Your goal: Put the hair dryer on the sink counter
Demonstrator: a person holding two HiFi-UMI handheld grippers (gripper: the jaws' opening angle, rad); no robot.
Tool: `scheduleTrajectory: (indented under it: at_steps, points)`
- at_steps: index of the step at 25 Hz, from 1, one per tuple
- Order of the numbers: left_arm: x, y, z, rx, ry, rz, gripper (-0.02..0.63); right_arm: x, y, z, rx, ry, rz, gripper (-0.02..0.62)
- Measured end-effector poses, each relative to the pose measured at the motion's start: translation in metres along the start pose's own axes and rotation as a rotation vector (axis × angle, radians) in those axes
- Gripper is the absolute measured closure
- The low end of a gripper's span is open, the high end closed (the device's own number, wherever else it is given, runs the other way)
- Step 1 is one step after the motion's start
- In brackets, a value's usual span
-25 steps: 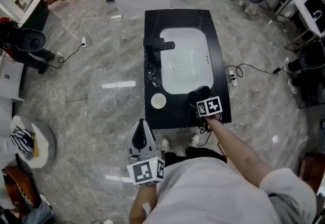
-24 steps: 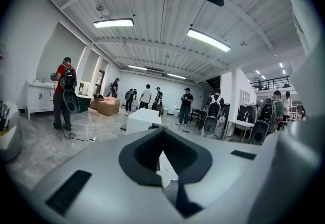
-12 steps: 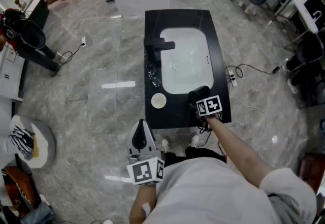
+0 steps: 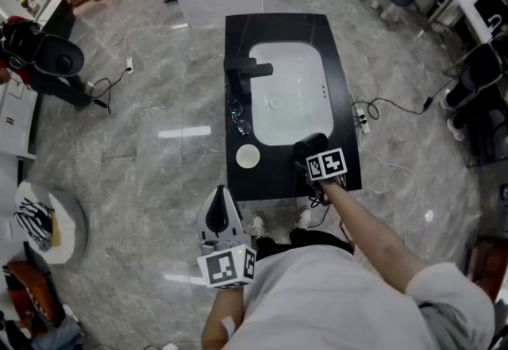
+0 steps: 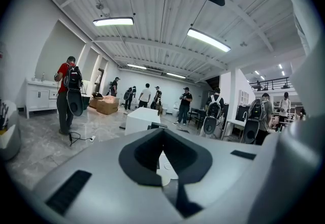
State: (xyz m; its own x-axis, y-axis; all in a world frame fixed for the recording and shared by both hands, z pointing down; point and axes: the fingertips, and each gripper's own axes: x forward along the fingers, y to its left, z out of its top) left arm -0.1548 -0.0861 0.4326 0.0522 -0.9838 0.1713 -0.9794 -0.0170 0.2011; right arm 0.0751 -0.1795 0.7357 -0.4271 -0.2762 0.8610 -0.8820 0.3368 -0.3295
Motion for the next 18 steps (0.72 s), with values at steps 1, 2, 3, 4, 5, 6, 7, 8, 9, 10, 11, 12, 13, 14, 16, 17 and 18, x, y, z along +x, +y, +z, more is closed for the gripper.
scheduleTrajectory:
  at_steps: [1,2,3,4,5,6,7,8,9,10,11,12,13,14,16,17,18]
  points:
    - [0.0002,0.0,0.0002,0.0,0.001,-0.001,0.604,0.0001,0.0005,-0.0001,0.004,0.0,0.0,0.336]
    - [0.0005,-0.0002,0.0003,0.0,0.002,-0.002,0.604,0.0001,0.001,0.0,0.007,-0.001,-0.001,0.334]
    - [0.0005,-0.0004,0.0003,0.0,0.004,-0.003,0.604,-0.0001,0.0014,0.0001,0.011,-0.001,-0.001,0.333]
    - [0.0003,-0.0005,0.0002,0.0,0.005,-0.005,0.604,-0.0003,0.002,0.0001,0.015,-0.001,0.001,0.331]
    - [0.0,-0.0004,-0.0001,0.0,0.007,-0.006,0.604,-0.0006,0.0025,0.0,0.018,-0.002,0.004,0.331]
    - [-0.0002,-0.0003,-0.0005,-0.001,0.009,-0.006,0.603,-0.0009,0.003,-0.0003,0.02,-0.002,0.006,0.331]
    - [-0.0001,-0.0003,-0.0009,-0.001,0.01,-0.007,0.604,-0.0011,0.0032,-0.0006,0.022,-0.001,0.008,0.331]
    - [0.0001,-0.0002,-0.0012,-0.002,0.012,-0.008,0.603,-0.0012,0.0035,-0.0008,0.023,0.001,0.009,0.331]
    - [0.0003,-0.0004,-0.0015,-0.003,0.012,-0.009,0.604,-0.0011,0.0038,-0.001,0.023,0.002,0.01,0.33]
    - [0.0004,-0.0006,-0.002,-0.003,0.012,-0.01,0.604,-0.0007,0.0042,-0.0016,0.022,0.005,0.011,0.33]
    - [0.0003,-0.001,-0.0027,-0.003,0.012,-0.011,0.604,-0.0001,0.0047,-0.0025,0.021,0.007,0.013,0.33]
    - [0.0003,-0.0013,-0.0033,-0.003,0.012,-0.013,0.604,0.0005,0.0053,-0.0034,0.018,0.009,0.015,0.328]
    - [0.0002,-0.0014,-0.0036,-0.004,0.012,-0.014,0.604,0.0009,0.0059,-0.0041,0.016,0.011,0.016,0.328]
    - [0.0002,-0.0015,-0.0034,-0.004,0.012,-0.014,0.604,0.001,0.0068,-0.0044,0.015,0.012,0.018,0.328]
    - [0.0002,-0.0015,-0.0026,-0.003,0.011,-0.015,0.604,0.0007,0.0087,-0.0048,0.019,0.014,0.024,0.327]
    - [0.0001,-0.0017,-0.0025,-0.003,0.012,-0.015,0.604,0.0007,0.0094,-0.0049,0.024,0.013,0.029,0.327]
    - [0.0001,-0.002,-0.0028,-0.004,0.013,-0.015,0.604,0.0008,0.01,-0.005,0.031,0.011,0.037,0.325]
